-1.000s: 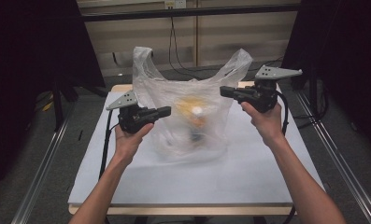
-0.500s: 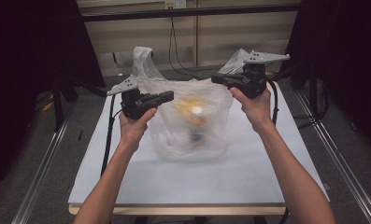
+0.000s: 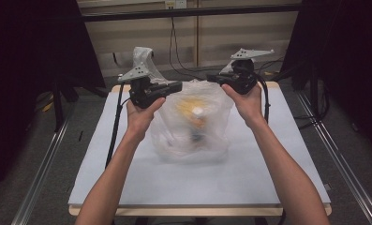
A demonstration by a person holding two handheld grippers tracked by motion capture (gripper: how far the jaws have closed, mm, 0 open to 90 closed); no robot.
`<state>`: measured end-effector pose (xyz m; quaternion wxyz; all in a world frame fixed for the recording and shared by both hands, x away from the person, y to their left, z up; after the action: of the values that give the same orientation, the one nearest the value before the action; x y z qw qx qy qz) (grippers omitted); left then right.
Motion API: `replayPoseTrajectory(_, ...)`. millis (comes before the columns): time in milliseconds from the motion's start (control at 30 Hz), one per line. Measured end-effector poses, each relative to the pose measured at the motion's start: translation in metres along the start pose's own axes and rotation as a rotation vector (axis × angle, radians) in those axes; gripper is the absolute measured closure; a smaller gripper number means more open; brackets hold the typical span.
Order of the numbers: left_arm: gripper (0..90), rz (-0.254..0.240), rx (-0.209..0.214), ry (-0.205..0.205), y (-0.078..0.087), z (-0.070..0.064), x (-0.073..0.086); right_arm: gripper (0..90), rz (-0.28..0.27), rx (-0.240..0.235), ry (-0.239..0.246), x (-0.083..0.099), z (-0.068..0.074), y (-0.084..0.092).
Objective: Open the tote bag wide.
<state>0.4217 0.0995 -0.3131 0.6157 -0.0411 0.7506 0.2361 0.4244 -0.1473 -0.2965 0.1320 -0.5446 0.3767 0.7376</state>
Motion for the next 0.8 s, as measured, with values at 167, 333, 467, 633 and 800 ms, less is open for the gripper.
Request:
replayPoseTrajectory(167, 90.0, 0.068, 0.004, -0.01, -0.014, -0.004, 0.018, 90.0, 0.057, 0.002, 0.005, 0.016, 0.0, -0.007)
replayPoseTrajectory(333, 90.0, 0.125, 0.017, -0.011, -0.027, -0.006, 0.042, 90.0, 0.102, -0.027, 0.008, 0.042, 0.006, -0.015)
replayPoseTrajectory(467, 90.0, 0.137, 0.015, 0.007, -0.03, -0.008, 0.053, 90.0, 0.109, -0.026, 0.018, 0.058, 0.014, -0.018)
replayPoseTrajectory(633, 90.0, 0.151, 0.025, 0.013, -0.031, -0.007, 0.068, 90.0, 0.119, -0.043, 0.006, 0.071, 0.015, -0.018)
replayPoseTrajectory(800, 90.0, 0.183, 0.026, 0.011, -0.034, -0.006, 0.078, 90.0, 0.123, -0.037, 0.012, 0.083, 0.017, -0.021)
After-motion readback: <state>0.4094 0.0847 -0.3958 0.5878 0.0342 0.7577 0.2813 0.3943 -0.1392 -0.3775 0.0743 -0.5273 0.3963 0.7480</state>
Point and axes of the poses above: each handheld gripper's, and its own axes: y roughly backward along the jaws, x roughly out of its underside, z roughly to its left, the point moved 3 cm from there along -y, roughly forward along the jaws, and after that the axes turned 6 degrees about z, right-handed, at the moved point
